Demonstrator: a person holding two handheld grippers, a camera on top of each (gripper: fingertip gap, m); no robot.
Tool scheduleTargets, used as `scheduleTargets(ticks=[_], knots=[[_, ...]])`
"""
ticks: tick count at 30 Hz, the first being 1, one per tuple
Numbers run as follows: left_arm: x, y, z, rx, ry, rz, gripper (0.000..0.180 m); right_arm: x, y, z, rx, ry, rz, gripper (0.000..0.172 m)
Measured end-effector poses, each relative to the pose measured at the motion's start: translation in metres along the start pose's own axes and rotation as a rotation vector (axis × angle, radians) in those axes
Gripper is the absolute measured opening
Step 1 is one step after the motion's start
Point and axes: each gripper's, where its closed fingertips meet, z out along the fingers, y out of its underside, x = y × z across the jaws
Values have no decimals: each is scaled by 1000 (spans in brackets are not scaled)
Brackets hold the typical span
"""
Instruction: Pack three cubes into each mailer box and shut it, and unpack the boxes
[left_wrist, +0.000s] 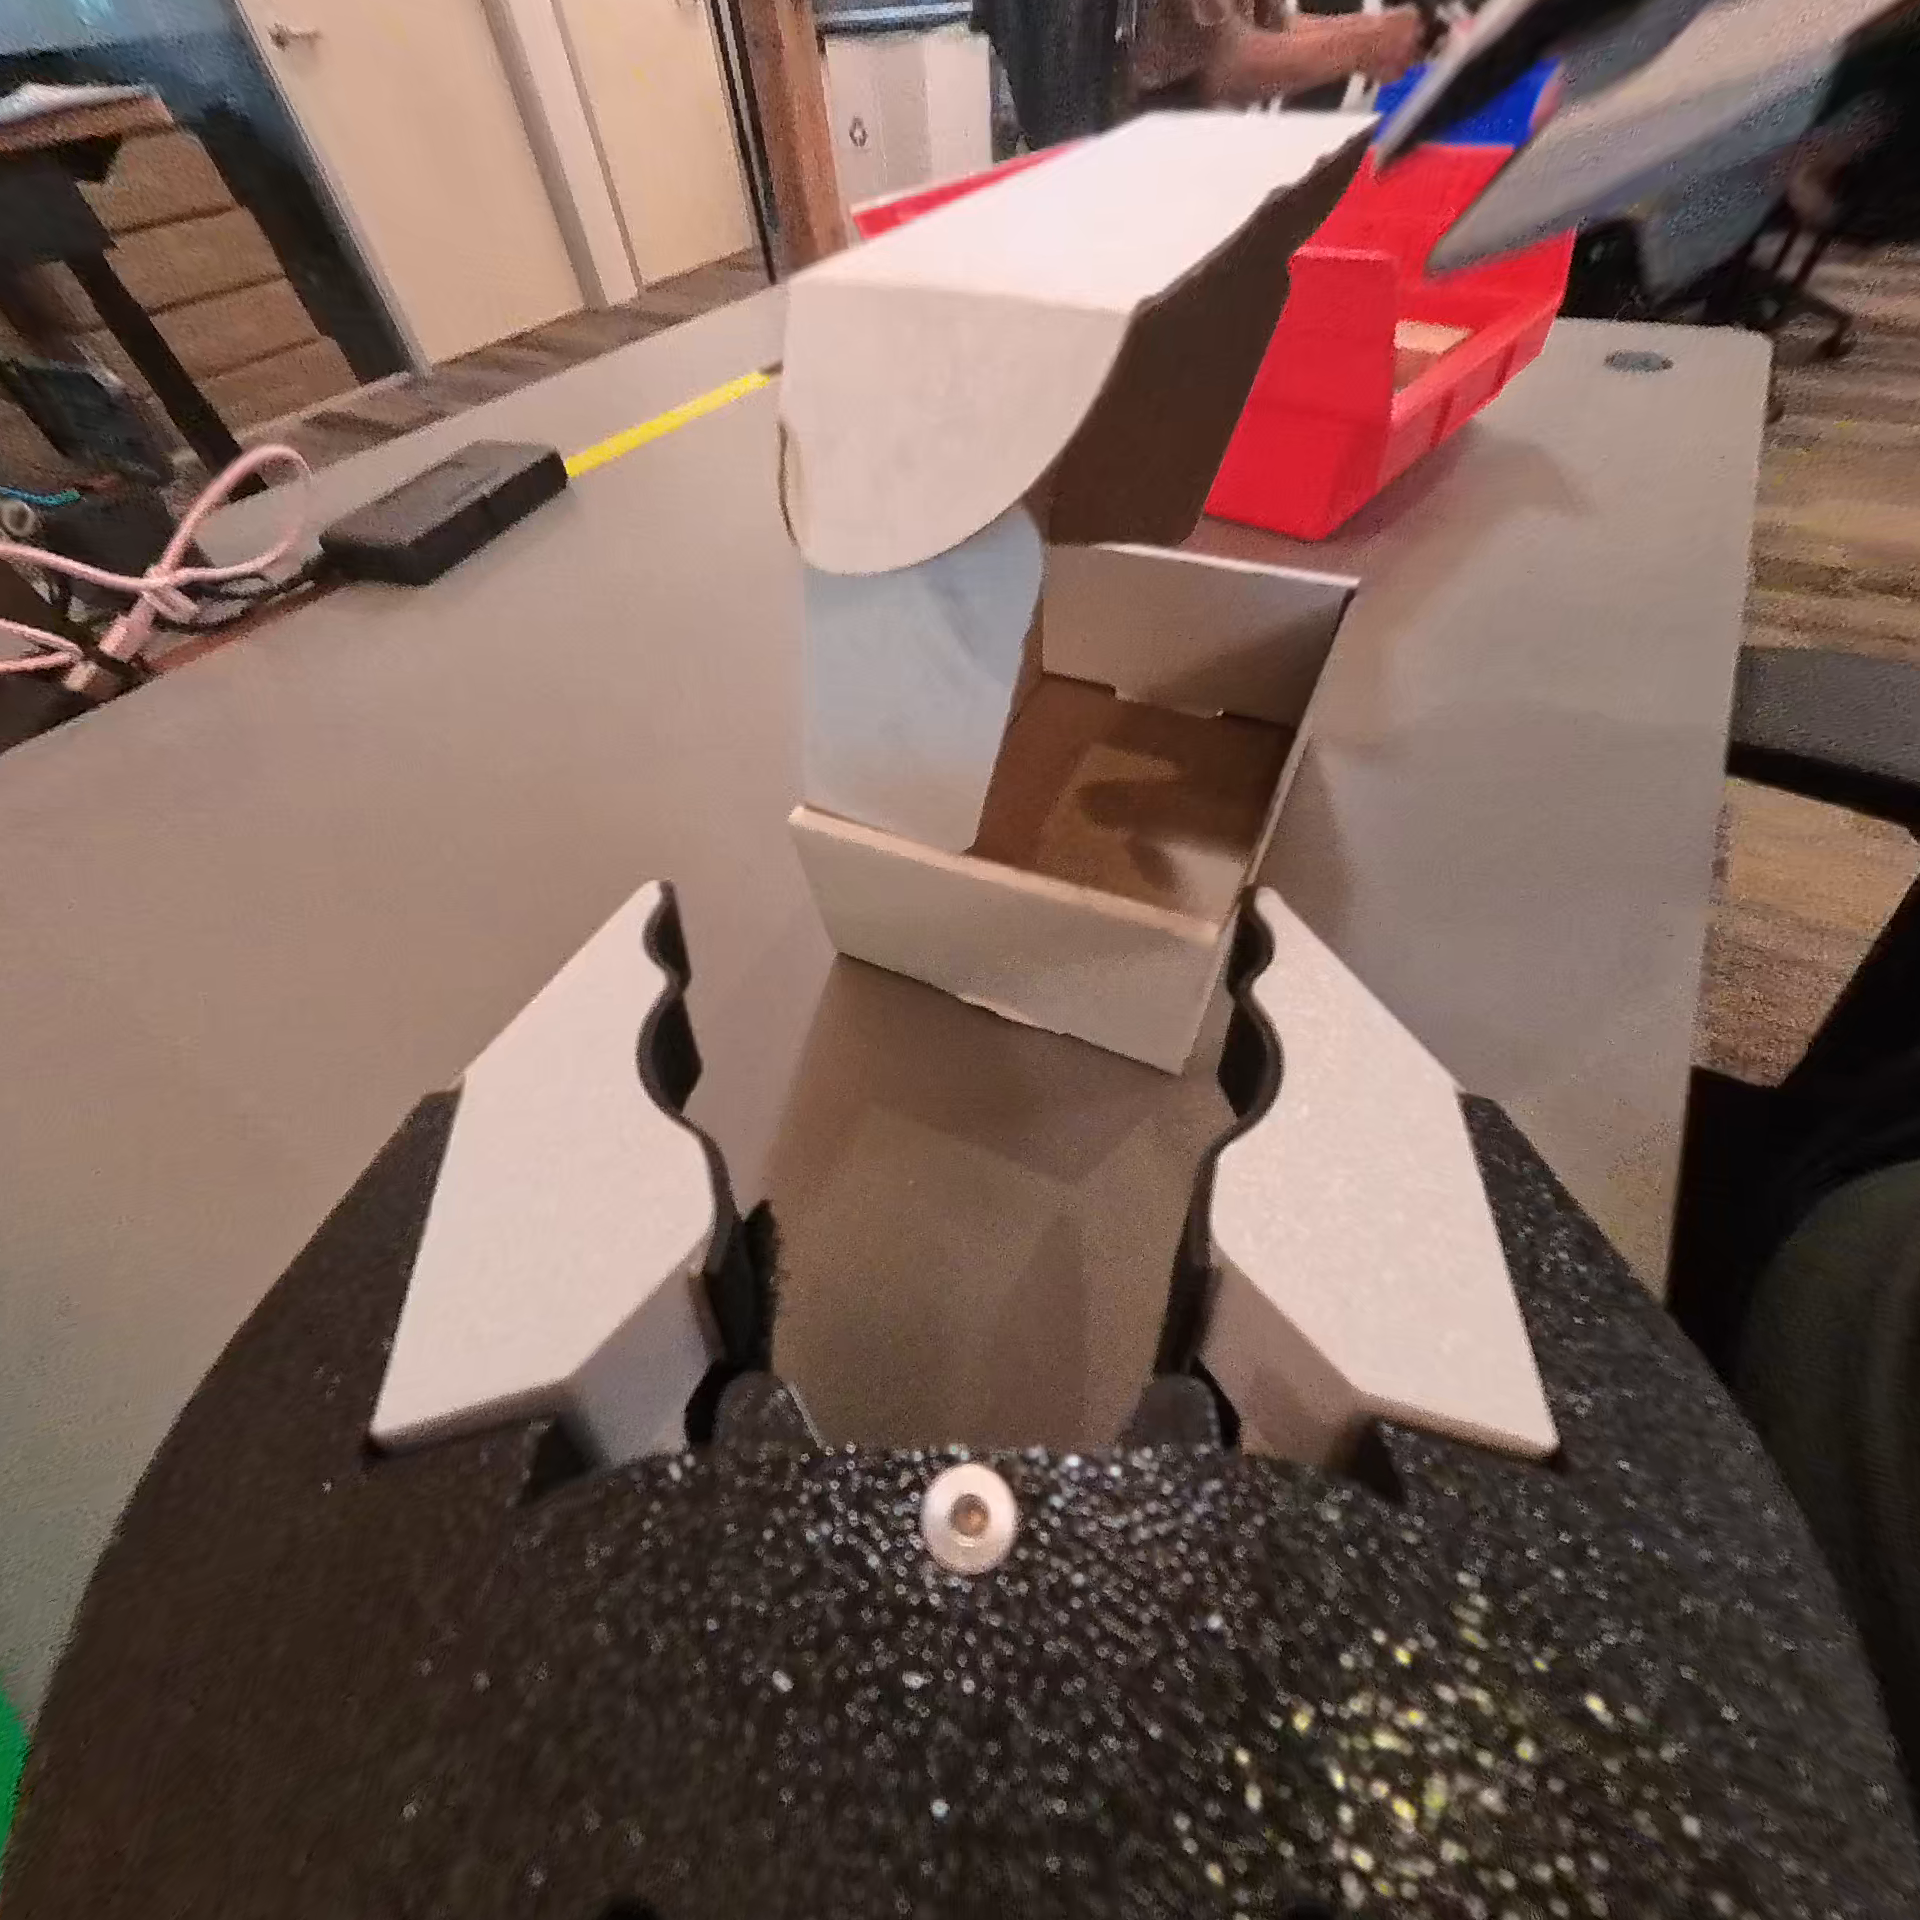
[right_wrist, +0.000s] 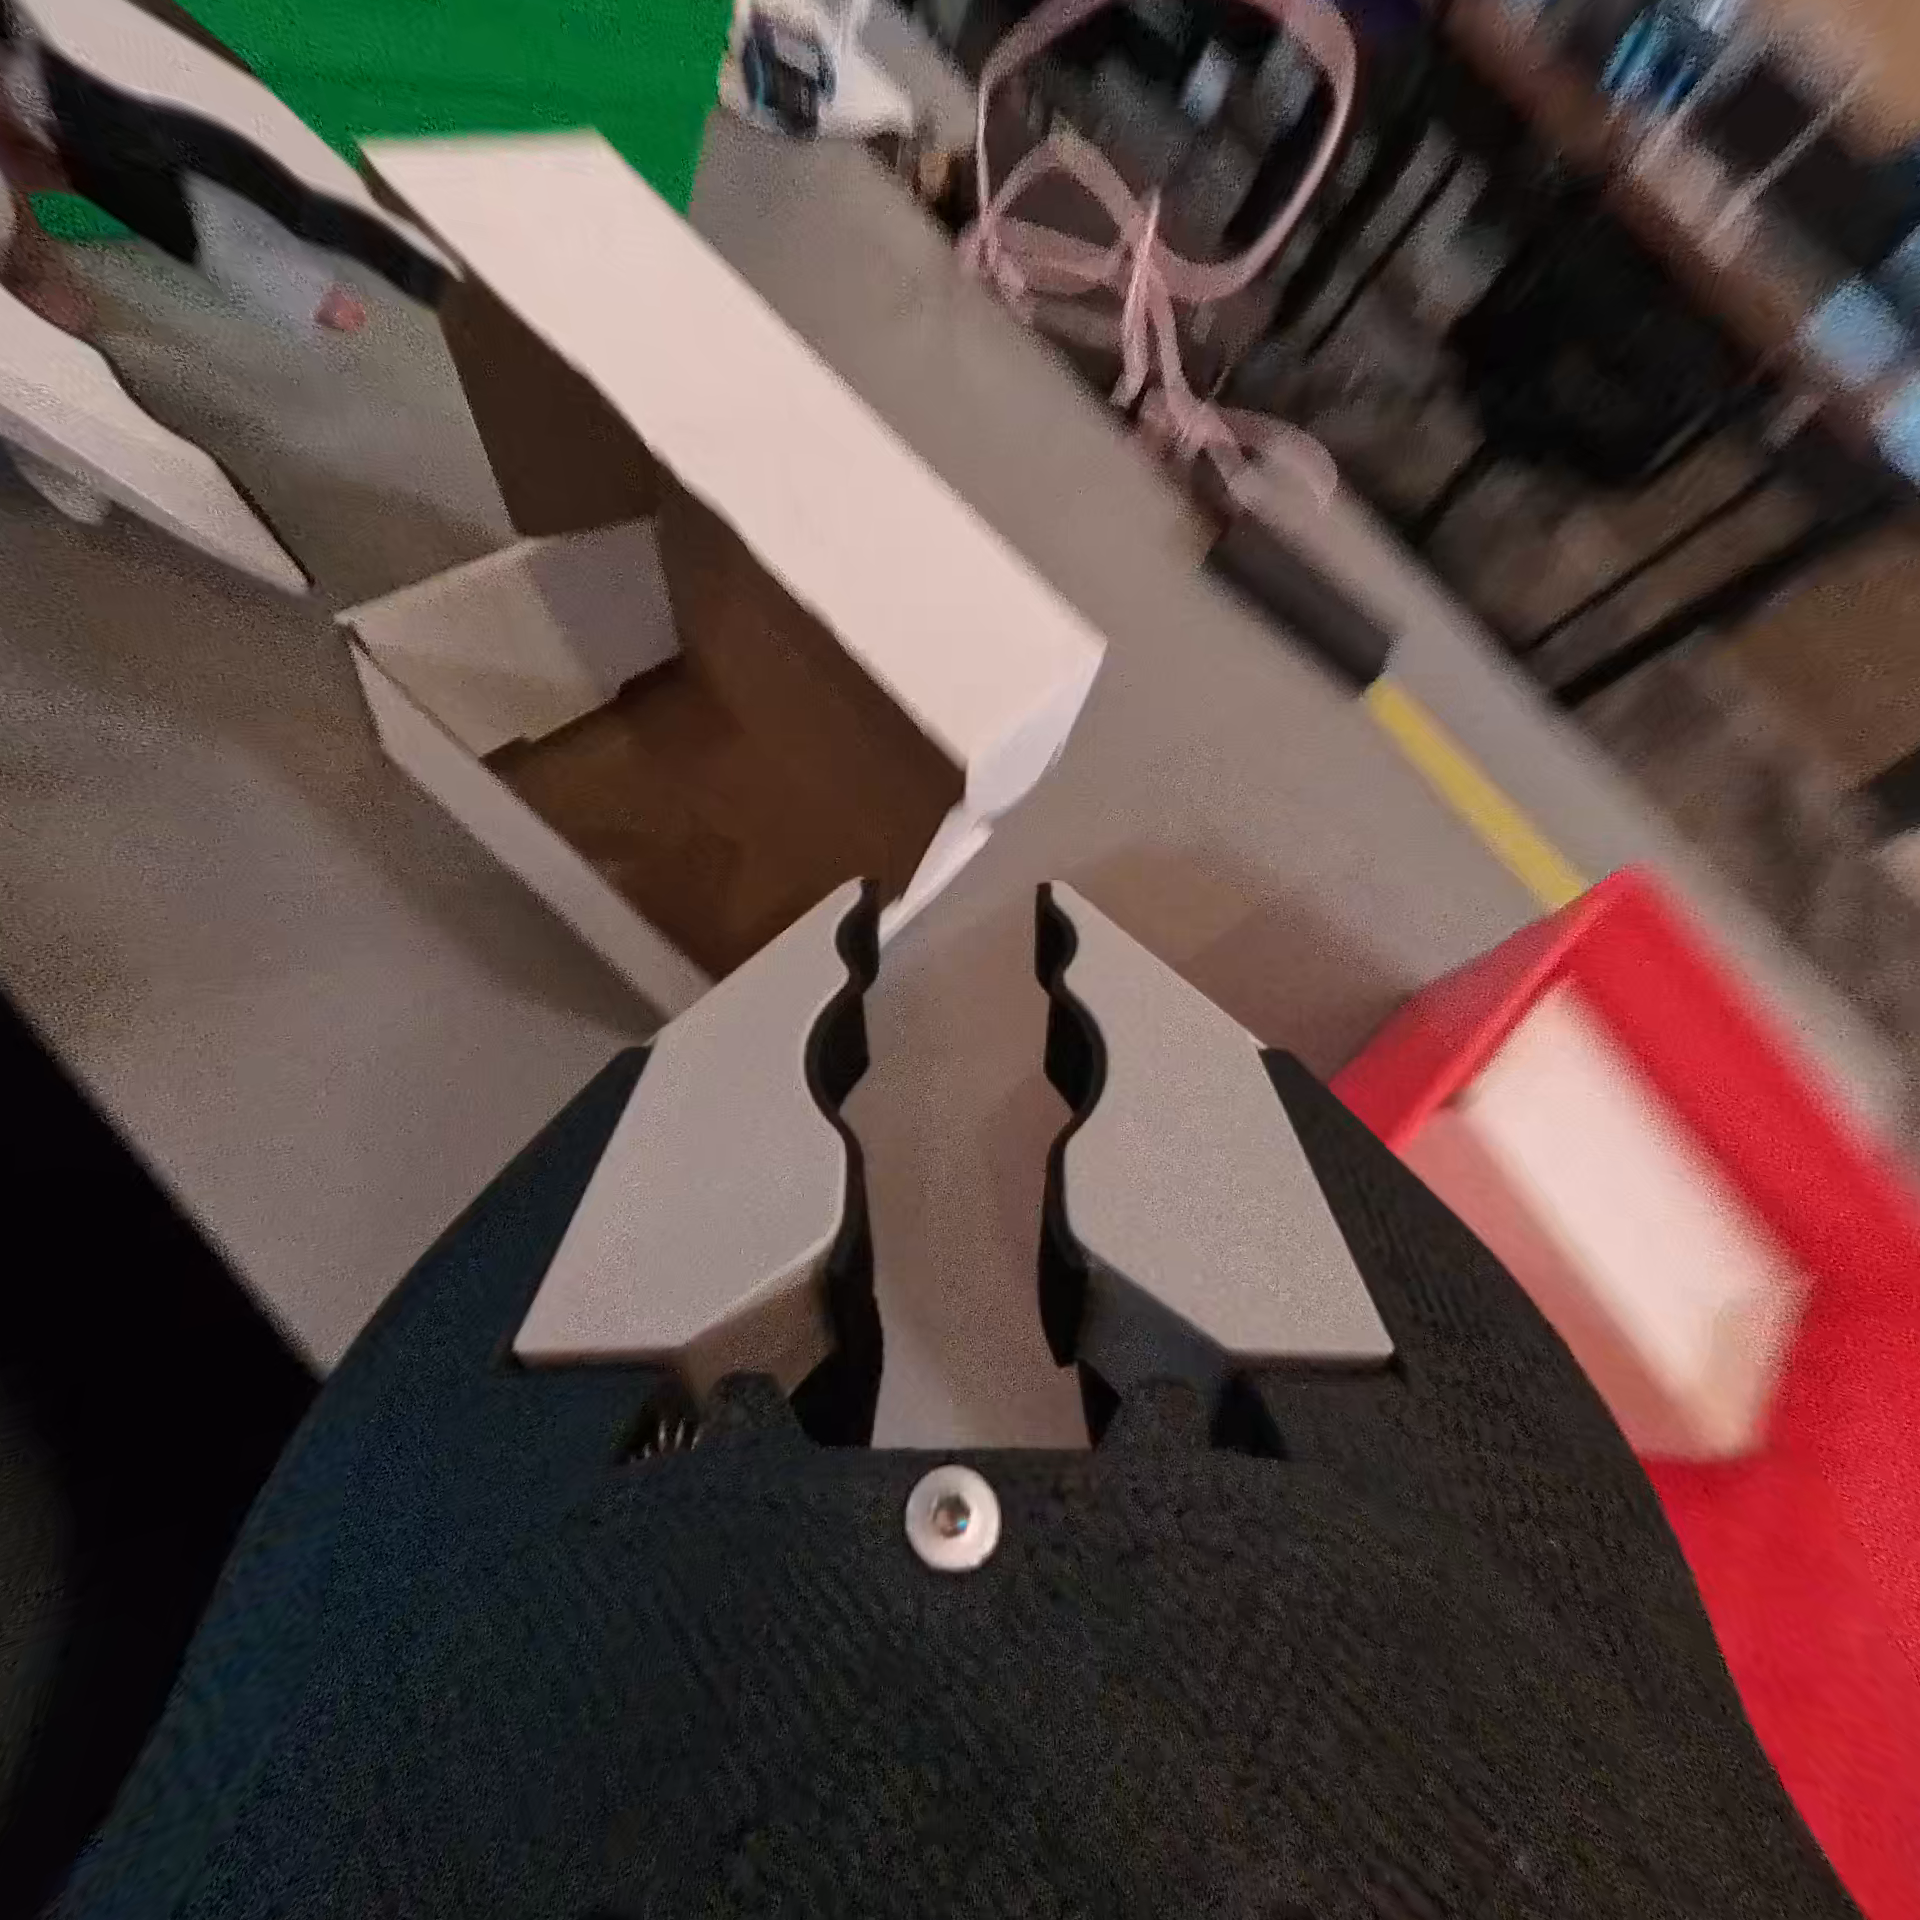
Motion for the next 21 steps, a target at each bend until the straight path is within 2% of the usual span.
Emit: scheduleTargets(ticks=[2,4,9,12,21], knots=[[7,-9,-2,28,-4,23,89,-6,22,13,-66,-62,140,23],[16,-19,1,48,6,49,82,-11,34,30,-86,-86,193,20],[34,-29,13,35,32,82,80,-13,16,53,58,-97,296,16],[41,-31,18,25,44,82,79,-11,10,56,91,-61,282,5],[62,-18,19,-44,99,71,79,-20,32,59,22,-4,165,2]])
